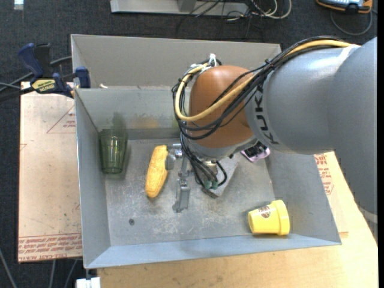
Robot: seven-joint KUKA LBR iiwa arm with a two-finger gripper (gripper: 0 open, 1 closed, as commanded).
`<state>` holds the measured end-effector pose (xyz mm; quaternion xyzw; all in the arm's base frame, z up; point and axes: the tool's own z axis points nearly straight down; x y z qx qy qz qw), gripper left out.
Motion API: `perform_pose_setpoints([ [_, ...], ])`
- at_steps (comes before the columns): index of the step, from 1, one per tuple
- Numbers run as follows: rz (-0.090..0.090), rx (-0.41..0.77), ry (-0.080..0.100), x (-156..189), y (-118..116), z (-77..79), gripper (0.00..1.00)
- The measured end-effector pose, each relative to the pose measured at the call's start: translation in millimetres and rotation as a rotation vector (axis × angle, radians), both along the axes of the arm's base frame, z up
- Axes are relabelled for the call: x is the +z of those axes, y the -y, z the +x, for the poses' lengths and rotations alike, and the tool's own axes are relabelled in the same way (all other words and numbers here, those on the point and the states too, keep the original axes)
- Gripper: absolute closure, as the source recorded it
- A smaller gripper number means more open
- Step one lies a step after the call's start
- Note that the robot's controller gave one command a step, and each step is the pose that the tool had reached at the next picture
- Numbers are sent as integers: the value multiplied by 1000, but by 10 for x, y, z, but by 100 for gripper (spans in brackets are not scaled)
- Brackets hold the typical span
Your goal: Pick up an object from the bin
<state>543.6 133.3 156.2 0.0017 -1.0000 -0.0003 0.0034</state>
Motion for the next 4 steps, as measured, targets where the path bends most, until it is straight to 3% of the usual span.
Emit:
perform_pose_setpoints([
  [1,1,-3,7,41,5,19,0],
  [2,1,68,11,-134,-180,375,0],
  [3,5,100,17,-638,-168,689,0],
  [4,4,446,13,-849,-65,661,100],
])
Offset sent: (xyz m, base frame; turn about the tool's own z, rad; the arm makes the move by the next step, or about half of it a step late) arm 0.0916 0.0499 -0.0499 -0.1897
